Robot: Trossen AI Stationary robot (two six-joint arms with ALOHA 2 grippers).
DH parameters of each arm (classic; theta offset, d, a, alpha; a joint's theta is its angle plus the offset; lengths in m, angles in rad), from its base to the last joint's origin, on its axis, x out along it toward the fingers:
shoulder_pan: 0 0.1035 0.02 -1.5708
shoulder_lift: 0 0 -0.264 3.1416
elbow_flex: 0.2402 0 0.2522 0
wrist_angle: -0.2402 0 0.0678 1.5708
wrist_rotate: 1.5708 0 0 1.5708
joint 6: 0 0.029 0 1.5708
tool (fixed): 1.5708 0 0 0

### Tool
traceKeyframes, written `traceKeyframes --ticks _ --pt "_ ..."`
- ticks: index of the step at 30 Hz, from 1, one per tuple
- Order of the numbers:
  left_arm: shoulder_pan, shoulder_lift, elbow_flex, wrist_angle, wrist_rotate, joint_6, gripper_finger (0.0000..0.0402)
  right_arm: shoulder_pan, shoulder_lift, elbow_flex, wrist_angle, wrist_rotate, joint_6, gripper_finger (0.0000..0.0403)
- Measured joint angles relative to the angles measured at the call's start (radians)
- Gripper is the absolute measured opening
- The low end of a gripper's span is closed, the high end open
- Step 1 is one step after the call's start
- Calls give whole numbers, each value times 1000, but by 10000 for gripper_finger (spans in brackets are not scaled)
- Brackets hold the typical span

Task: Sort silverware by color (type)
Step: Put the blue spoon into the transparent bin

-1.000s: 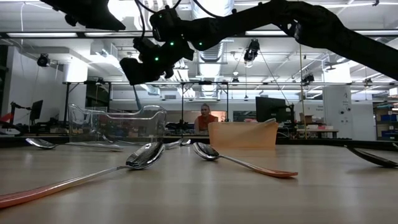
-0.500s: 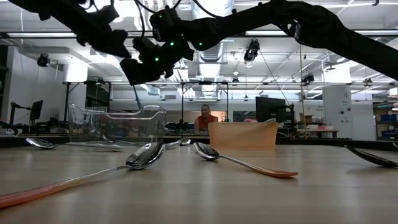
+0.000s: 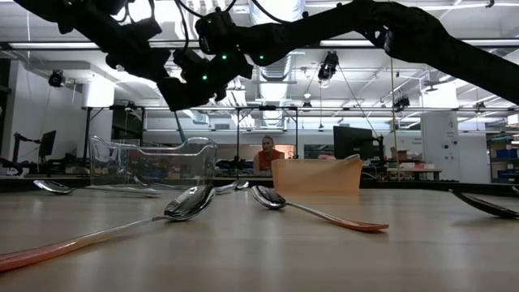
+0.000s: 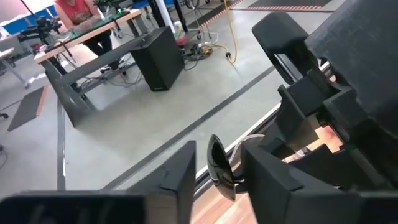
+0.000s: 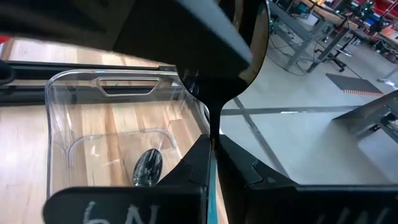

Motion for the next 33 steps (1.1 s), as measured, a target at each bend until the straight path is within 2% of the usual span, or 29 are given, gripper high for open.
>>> traceKeyframes --ticks 5,7,15,22,29,33 --pt "0 0 0 0 -1 -31 26 -1 0 0 -1 0 19 9" --pt "0 0 0 0 -1 -54 8 -1 0 0 -7 -1 45 14" --pt "0 0 0 -11 -40 -145 2 -9 0 0 -12 4 82 96" --pt "6 0 0 -41 -94 -213 1 -15 -2 0 -68 61 68 156" --pt "33 -3 0 -78 -99 -227 0 -18 -16 5 -174 75 55 178" --pt "47 -3 0 -78 -44 -228 0 -20 -40 5 -232 80 40 176"
